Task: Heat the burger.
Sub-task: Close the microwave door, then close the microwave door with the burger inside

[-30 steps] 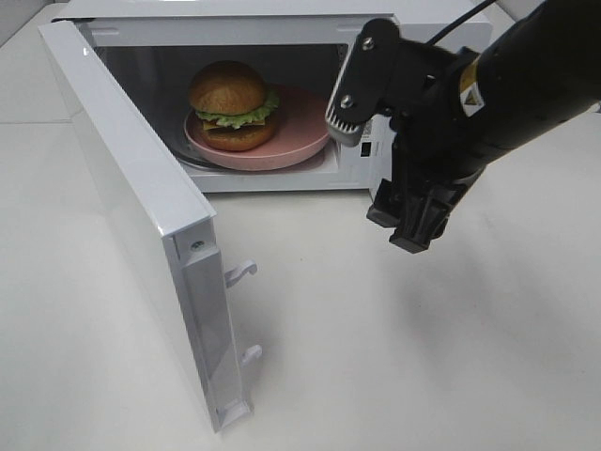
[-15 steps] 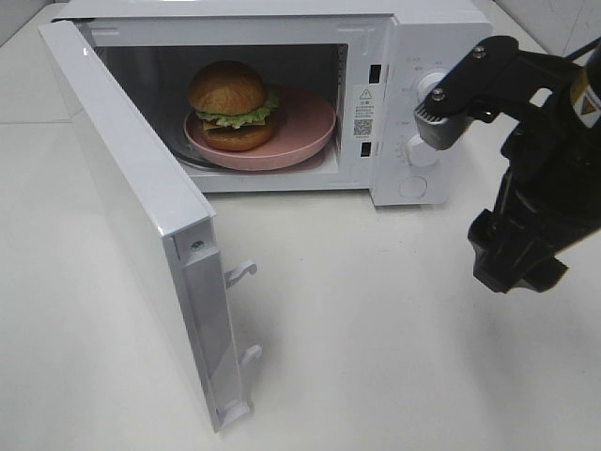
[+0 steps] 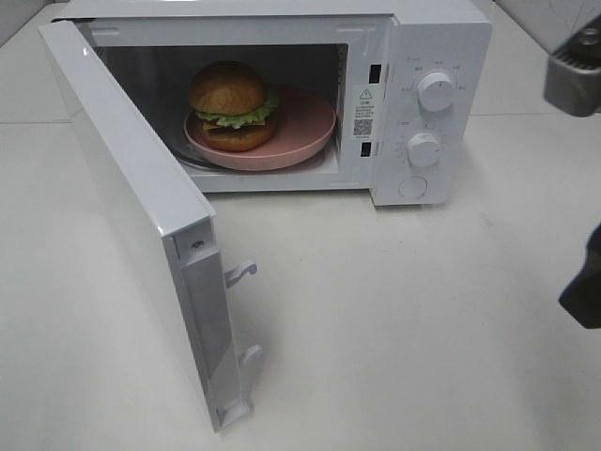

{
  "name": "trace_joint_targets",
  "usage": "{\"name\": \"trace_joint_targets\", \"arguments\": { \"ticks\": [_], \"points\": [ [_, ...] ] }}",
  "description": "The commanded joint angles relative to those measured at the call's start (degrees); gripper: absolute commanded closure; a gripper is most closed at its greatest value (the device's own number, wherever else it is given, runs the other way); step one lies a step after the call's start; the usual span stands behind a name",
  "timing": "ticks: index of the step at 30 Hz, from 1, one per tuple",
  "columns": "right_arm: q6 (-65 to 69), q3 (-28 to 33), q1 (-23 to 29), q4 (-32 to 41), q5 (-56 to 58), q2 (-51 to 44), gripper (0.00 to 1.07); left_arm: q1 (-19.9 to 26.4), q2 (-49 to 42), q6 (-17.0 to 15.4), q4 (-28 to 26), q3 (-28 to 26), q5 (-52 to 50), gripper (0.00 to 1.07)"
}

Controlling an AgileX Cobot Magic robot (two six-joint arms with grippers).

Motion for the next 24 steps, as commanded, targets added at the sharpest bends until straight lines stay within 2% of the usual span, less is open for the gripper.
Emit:
{"name": "trace_joint_targets", "arguments": {
  "ticks": [1,4,7,8,10,12,16,18,24],
  "points": [
    [0.97,2.18,-1.38,0.4,0.86,-3.38,0.31,0.06,-0.8,-0.23,-0.06,0.11,0.11,0.06],
    [0.97,6.99,-8.14,0.57,0.8,-11.69,0.31,0.06,-0.8,-0.23,-0.06,0.11,0.11,0.06],
    [0.97,7.85,-9.51,0.52,0.69,-13.69,0.31,0.06,-0.8,-0.23,-0.06,0.11,0.11,0.06],
    [0.97,9.11,-11.75,0.52,0.34,-17.53,0.31,0.06,-0.8,-0.23,-0.06,0.11,0.11,0.06],
    [1.09,9.63,-12.78,0.52,-0.11,-19.71,0.31,0.06,-0.8,-0.23,-0.06,0.11,0.11,0.06],
    [1.83,11.57,-16.1,0.57,-2.12,-27.62,0.31,0.06,-0.8,-0.23,-0.06,0.11,0.11,0.06],
    [1.83,12.83,-17.53,0.52,-2.92,-31.0,0.31,0.06,-0.8,-0.23,-0.06,0.11,0.11,0.06],
    [2.86,16.56,-19.88,0.29,-4.47,-37.99,0.31,0.06,-0.8,-0.23,-0.06,0.11,0.11,0.06],
    [3.32,21.31,-23.49,0.63,-6.82,-45.72,0.31,0.06,-0.8,-0.23,-0.06,0.11,0.11,0.06]
  ]
}}
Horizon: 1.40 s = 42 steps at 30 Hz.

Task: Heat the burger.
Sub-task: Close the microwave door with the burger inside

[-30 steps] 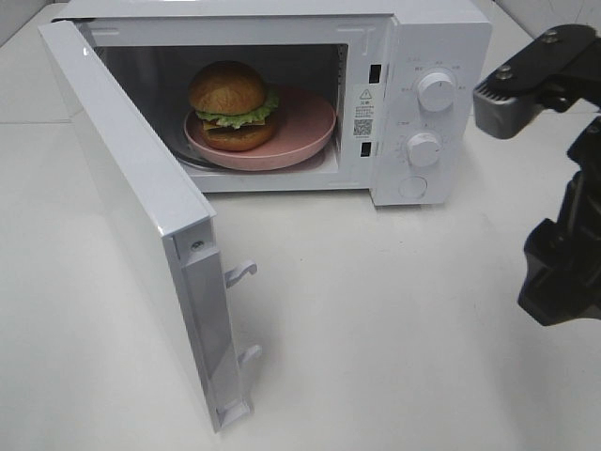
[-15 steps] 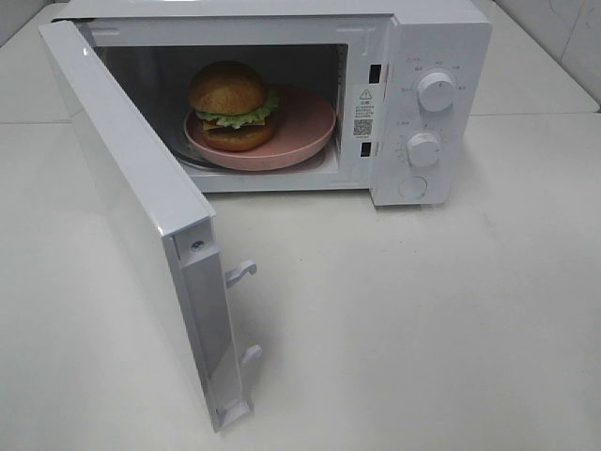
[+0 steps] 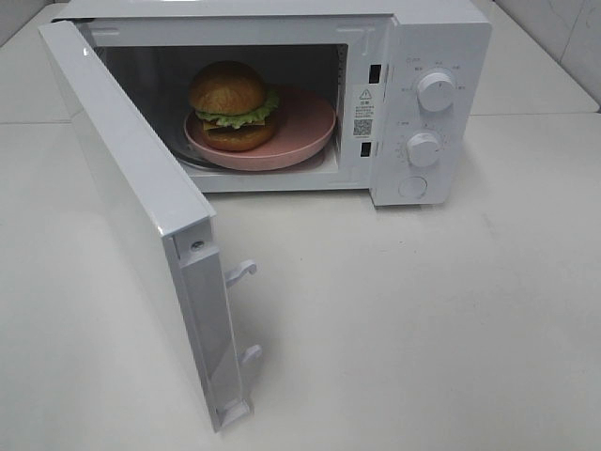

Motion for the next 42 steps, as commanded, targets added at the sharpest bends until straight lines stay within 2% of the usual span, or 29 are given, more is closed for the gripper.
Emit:
{"name": "trace_joint_targets", "arguments": {
  "ticks": [1,6,8,14,42],
  "points": [
    [0.69,1.83,-1.6,0.17,-1.49,-3.04,0.31,0.06,-0.8,-0.23,-0.06,0.11,0.11,0.06],
    [0.74,3.32,-4.01,1.2,-4.07,-8.42,0.31,0.06,-0.8,-0.23,-0.06,0.11,0.11,0.06],
    [0.69,5.04,-6.07,3.55,-6.88,-13.24,0.31,0.06,-0.8,-0.23,-0.06,0.11,0.11,0.06],
    [0.52,5.21,-8.82,3.72,-7.16,-18.45,0.31,0.06,-0.8,-0.23,-0.06,0.11,0.11,0.06],
    [0.63,5.21,-8.82,3.55,-7.16,-18.39,0.33,0.06,-0.74,-0.23,-0.06,0.11,0.11,0.06]
  ]
}}
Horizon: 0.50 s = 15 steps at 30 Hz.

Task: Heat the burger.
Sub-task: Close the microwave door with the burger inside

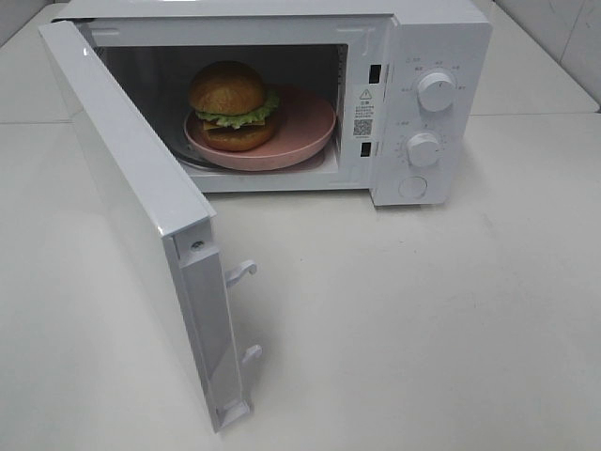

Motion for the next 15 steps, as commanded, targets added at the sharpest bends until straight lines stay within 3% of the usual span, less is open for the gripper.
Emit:
{"name": "trace_joint_targets", "arguments": {
  "ticks": [1,15],
  "points": [
    [0.4,0.06,-0.34,0.0,-0.52,-1.55,0.33,0.06,-0.74,-0.23,-0.06,0.11,0.11,0.06],
    [0.4,0.06,-0.34,0.0,-0.52,-1.55,0.34,0.06,-0.74,-0.23,-0.06,0.11,0.11,0.06]
  ]
}}
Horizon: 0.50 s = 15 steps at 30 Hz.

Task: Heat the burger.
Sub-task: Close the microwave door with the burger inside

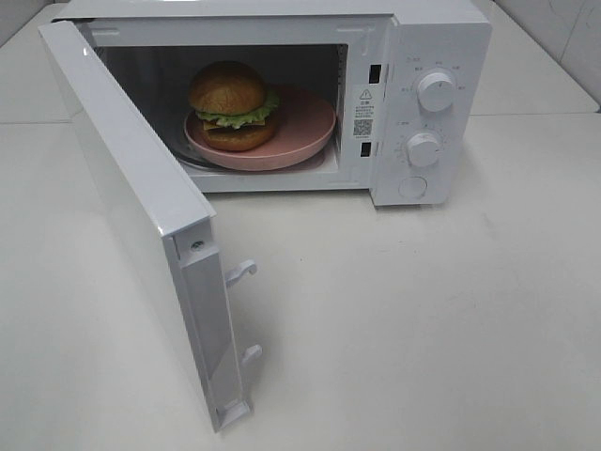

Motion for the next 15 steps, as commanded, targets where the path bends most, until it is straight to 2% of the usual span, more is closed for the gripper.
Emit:
{"name": "trace_joint_targets", "arguments": {
  "ticks": [1,15],
  "points": [
    [0.4,0.06,-0.34,0.0,-0.52,-1.55,0.34,0.06,-0.74,-0.23,-0.06,0.11,0.11,0.06],
    [0.4,0.06,-0.34,0.0,-0.52,-1.55,0.34,0.06,-0.06,-0.74,-0.8,-0.63,-0.23,0.06]
  ]
}}
